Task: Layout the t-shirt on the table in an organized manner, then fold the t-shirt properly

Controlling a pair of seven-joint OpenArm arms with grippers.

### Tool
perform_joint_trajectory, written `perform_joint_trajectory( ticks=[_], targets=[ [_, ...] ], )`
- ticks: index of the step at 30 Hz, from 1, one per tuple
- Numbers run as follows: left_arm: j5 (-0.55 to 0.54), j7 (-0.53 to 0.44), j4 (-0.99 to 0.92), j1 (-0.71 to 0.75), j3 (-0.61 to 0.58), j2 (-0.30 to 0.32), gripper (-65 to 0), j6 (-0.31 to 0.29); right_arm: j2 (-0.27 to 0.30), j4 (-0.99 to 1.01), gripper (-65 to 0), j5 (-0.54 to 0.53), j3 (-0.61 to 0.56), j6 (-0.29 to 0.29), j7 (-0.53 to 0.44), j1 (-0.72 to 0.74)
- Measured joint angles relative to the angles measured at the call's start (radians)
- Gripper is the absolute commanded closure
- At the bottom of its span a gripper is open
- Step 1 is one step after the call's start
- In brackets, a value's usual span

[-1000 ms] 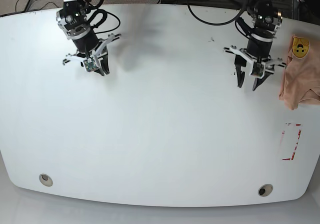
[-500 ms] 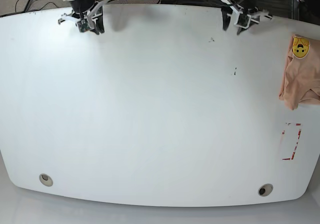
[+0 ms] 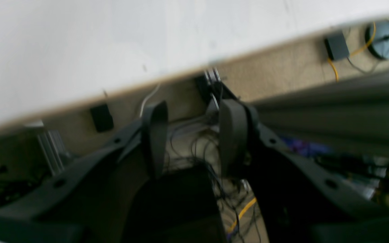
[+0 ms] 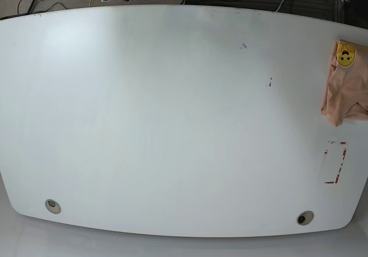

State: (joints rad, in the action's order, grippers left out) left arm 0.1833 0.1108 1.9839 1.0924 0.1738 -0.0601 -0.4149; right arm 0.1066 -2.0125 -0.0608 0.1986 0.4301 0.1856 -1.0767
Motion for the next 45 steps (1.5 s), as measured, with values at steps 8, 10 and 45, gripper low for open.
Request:
perform_joint_trajectory(
  ticks=[8,10,45],
  targets=[
    [-0.001,-0.007,-0.031,0.047,0.000,0.051,-23.9,-0.003,-0.006,0.006,-5.5,0.001,-0.056,-0.004,0.002,-0.097],
    [-0.001,-0.007,-0.064,0.045,0.003,0.062,-23.9,0.005,-0.007,0.023,-5.5,0.000,-0.071,-0.007,-0.004,-0.111],
    [-0.061,-0.019,-1.141,-0.510,-0.082,0.211,-23.9,0.011,-0.004,0.871,-5.5,0.004,-0.108,-0.010,-0.011,0.370]
  ],
)
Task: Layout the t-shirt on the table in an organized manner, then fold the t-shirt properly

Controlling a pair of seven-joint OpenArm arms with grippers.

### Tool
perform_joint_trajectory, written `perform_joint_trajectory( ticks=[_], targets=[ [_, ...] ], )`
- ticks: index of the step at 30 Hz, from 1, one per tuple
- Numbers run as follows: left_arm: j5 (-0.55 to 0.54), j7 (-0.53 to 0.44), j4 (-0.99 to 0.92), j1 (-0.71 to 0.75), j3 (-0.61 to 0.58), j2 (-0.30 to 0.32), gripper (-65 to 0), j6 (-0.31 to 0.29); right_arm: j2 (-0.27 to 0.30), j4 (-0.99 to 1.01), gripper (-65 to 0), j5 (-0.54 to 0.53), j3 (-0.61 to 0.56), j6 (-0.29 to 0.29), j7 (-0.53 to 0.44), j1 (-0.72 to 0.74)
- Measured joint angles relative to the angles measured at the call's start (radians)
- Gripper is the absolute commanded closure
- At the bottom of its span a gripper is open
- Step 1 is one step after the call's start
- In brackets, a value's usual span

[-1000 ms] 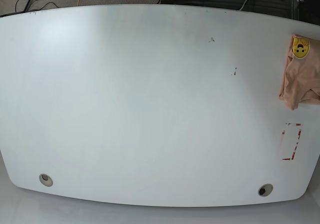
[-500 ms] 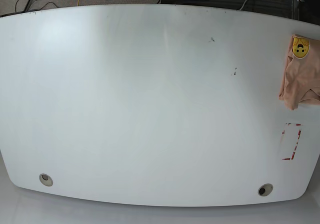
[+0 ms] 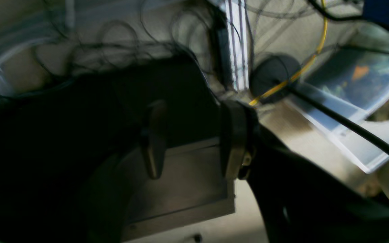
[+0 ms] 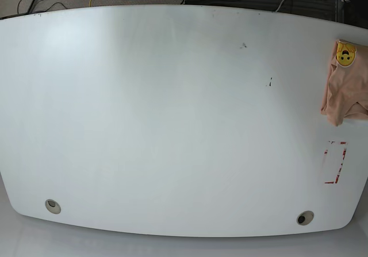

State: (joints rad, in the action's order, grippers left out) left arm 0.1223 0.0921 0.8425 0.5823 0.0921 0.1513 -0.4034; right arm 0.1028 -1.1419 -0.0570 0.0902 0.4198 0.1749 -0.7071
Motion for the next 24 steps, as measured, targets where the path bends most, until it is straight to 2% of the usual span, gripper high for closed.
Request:
perform_joint_trajectory(
  ticks=[6,14,17,19,24],
  targets=[
    [-0.007,-0.010,-0.201,-0.138,-0.048,-0.015,-23.9,-0.001,0.014,0.145,-5.5,0.003,-0.072,-0.003,-0.002,0.108],
    [-0.006,-0.005,-0.472,-0.295,-0.049,-0.051,-23.9,0.016,0.025,0.317,-5.7,0.000,-0.111,-0.005,-0.021,0.232],
    [-0.003,-0.006,-0.548,-0.344,-0.049,-0.058,-23.9,0.068,0.027,0.403,-5.7,0.005,-0.112,-0.009,-0.018,0.281],
    [-0.003,-0.006,-0.566,-0.368,-0.049,-0.056,-23.9,0.105,0.027,0.473,-5.9,0.003,-0.112,-0.009,-0.056,0.313],
    [-0.003,-0.010,-0.612,-0.427,-0.046,-0.061,-23.9,0.155,0.025,0.621,-6.0,0.002,-0.112,-0.005,-0.140,0.391]
  ],
)
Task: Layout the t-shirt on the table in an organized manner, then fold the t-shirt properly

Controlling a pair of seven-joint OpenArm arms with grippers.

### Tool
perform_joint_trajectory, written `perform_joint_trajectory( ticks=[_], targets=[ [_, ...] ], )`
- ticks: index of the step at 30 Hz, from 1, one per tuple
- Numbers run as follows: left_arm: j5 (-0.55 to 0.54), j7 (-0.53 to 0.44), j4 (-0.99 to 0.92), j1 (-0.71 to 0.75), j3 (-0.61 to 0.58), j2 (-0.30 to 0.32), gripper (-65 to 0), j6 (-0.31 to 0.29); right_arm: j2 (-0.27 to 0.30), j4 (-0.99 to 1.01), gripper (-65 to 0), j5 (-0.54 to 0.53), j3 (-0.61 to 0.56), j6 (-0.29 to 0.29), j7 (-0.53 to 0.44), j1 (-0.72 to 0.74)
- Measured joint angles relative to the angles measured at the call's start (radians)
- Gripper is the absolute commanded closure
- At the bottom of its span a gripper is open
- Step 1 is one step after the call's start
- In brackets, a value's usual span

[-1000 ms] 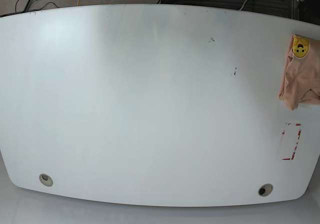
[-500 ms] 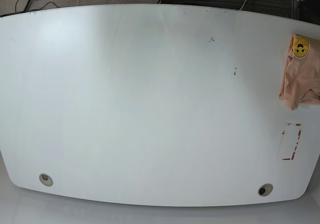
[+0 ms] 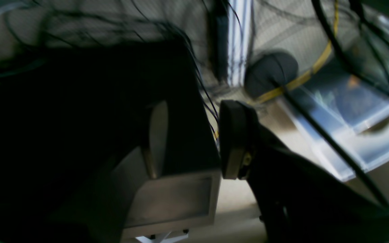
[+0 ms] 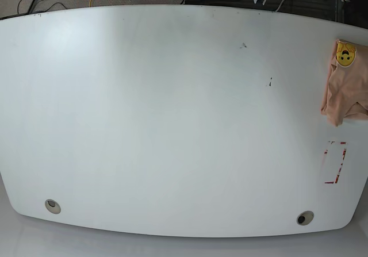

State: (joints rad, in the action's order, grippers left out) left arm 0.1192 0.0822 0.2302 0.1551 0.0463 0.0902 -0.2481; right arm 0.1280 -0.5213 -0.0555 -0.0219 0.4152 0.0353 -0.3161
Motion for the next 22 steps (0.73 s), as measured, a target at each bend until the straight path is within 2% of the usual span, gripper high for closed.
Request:
perform_joint_trajectory(
  ticks=[4,8,13,22],
  targets=[
    [0.000,-0.001,-0.050,-0.046,0.000,-0.018,-23.9,0.048,0.000,0.093,-6.0,0.053,0.000,-0.004,-0.011,0.057],
    [-0.001,-0.002,-0.068,-0.061,-0.001,-0.027,-23.9,0.059,-0.001,0.120,-6.0,0.078,0.001,-0.004,-0.013,0.083],
    [0.000,-0.001,-0.073,-0.055,-0.001,-0.019,-23.9,0.091,-0.006,0.123,-6.2,0.082,0.000,-0.057,-0.016,0.088],
    [0.000,0.002,-0.074,-0.056,-0.001,-0.021,-23.9,0.091,-0.006,0.125,-6.2,0.085,0.000,-0.068,-0.016,0.087]
  ],
)
